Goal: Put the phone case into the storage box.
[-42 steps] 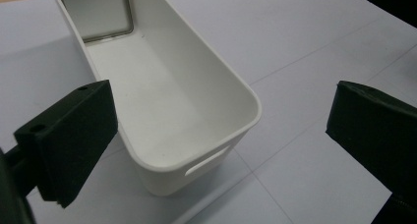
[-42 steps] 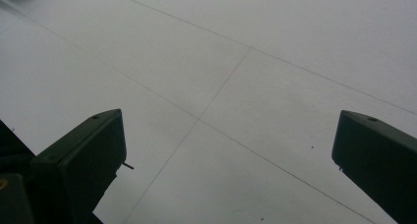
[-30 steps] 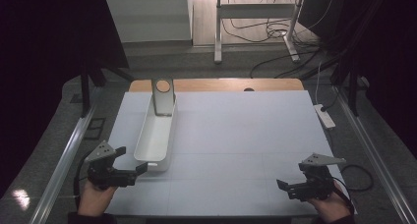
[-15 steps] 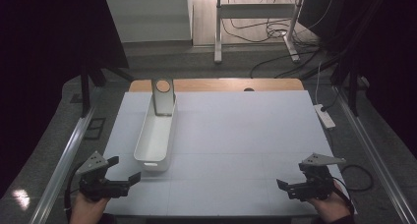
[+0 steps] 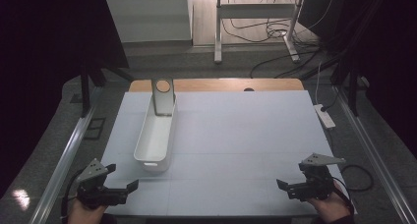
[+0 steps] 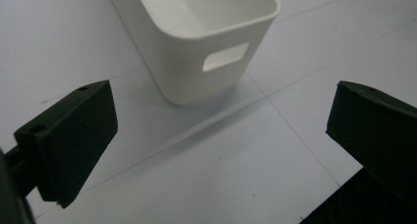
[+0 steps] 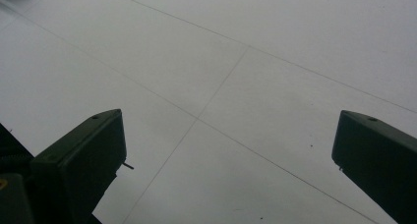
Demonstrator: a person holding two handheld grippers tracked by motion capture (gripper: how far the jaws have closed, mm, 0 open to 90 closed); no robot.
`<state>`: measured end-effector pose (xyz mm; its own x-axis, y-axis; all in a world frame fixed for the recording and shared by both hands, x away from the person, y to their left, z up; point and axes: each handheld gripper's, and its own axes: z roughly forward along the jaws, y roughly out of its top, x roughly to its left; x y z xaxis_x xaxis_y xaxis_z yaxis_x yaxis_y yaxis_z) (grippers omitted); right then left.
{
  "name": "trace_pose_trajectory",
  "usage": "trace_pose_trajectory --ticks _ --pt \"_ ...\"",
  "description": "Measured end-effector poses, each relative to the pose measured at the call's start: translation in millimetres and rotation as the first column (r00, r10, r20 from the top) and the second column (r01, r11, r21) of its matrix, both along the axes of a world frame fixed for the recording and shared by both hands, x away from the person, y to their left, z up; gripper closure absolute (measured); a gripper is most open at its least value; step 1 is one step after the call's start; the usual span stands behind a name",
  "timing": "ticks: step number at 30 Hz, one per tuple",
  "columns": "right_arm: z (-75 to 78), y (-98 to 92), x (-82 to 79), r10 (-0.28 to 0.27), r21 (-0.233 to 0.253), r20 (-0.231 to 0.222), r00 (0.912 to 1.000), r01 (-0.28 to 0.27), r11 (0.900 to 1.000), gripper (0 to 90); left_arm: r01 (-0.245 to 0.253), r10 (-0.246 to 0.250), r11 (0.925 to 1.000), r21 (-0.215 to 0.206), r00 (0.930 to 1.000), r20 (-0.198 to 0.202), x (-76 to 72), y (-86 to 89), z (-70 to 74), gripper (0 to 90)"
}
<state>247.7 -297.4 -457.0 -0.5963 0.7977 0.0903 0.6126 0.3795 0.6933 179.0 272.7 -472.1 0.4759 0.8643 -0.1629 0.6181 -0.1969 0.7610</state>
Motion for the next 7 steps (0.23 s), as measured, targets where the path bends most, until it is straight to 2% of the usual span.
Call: trace_pose_trajectory --ticks 7 --pt "-0.3 0.1 0.2 0.001 -0.003 -0.001 1.0000 -0.001 1.000 0.1 -0.008 0.008 0.9999 0.007 0.9999 -0.014 2.0 -0.9 -0.7 0.0"
